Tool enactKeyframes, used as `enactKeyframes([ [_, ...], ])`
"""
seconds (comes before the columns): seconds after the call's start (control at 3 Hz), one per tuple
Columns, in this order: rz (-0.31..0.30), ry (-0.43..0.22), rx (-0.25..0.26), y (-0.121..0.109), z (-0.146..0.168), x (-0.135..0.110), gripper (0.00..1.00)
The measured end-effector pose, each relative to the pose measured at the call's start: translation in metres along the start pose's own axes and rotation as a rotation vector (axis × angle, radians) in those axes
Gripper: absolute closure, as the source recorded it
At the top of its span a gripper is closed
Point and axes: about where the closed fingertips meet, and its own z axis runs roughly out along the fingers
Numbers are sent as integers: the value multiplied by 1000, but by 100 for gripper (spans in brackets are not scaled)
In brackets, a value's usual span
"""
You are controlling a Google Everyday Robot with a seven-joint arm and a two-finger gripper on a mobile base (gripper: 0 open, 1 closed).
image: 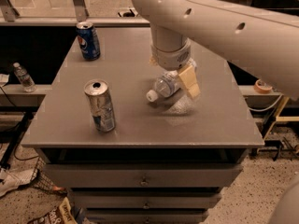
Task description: Knock blue plastic bottle over
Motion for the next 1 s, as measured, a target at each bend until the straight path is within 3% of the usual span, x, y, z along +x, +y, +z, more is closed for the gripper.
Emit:
enactKeyframes([
  [0.33, 37, -27, 74, 5, -11, 6, 0],
  [0.67, 138, -54, 155, 25, -34, 24, 0],
  [1.0, 296, -108, 196, 58, -49, 50, 0],
])
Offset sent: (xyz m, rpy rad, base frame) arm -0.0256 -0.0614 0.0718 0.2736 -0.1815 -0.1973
